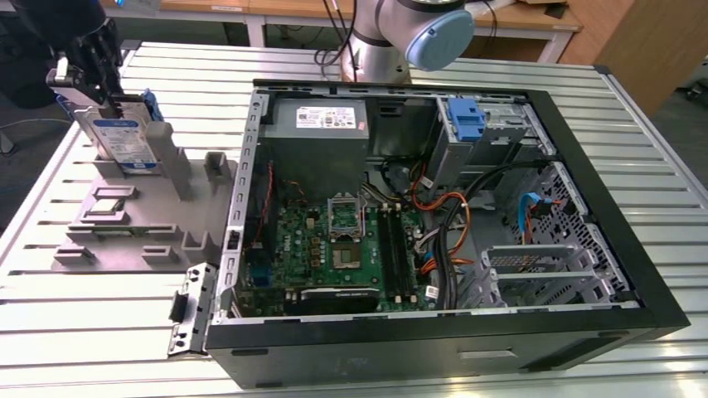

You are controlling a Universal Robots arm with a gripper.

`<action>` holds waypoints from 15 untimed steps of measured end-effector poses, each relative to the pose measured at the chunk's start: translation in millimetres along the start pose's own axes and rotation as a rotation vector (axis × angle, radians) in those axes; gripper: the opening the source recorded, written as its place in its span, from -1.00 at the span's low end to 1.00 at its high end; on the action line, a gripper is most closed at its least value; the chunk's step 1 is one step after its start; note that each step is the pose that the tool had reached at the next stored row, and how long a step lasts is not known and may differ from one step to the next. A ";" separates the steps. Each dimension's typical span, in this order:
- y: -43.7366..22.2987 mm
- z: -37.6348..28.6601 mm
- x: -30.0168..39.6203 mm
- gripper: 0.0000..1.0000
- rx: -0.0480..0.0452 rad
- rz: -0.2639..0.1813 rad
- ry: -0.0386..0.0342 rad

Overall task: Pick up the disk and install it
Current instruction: 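Pick up the disk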

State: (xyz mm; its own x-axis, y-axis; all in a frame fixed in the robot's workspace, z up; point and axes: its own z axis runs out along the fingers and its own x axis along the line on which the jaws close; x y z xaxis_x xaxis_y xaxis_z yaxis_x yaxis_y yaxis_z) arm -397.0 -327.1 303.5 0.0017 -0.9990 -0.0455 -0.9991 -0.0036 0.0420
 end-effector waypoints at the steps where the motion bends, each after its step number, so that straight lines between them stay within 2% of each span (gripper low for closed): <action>1: 0.0 0.0 0.0 -0.30 0.0001 0.000 0.0000; 10: -0.2 0.0 0.0 -0.30 0.0000 0.000 -0.0002; 15: -0.3 0.1 0.0 -0.30 0.0010 0.019 -0.0011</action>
State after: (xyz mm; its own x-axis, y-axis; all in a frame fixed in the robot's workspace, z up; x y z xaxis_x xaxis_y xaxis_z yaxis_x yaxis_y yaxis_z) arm -396.7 -327.1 303.4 -0.0173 -0.9988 -0.0458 -0.9990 0.0153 0.0419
